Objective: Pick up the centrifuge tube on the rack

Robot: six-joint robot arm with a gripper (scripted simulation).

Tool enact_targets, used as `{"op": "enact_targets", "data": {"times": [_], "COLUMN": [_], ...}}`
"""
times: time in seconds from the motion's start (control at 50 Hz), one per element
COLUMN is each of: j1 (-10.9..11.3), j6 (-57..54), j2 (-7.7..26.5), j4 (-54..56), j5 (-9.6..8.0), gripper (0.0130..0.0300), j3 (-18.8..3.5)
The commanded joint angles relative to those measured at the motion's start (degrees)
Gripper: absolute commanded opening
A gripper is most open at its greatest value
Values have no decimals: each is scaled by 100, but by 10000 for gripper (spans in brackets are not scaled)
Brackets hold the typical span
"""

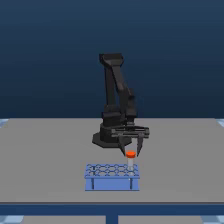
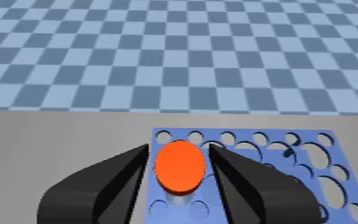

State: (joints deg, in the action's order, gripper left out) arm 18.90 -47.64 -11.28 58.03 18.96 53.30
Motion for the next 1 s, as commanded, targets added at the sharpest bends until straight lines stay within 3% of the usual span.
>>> {"op": "enact_targets", "data": {"times": [0.02,0.6,0.62,1.0], "j1": [0,0,0,0], "j6": [319,683,683,683], "j2": [54,159,159,159], "j4": [-222,-564,-564,-564], "j5": [88,180,180,180], "gripper": [300,300,130,130], "j3": [30,80,80,80]}}
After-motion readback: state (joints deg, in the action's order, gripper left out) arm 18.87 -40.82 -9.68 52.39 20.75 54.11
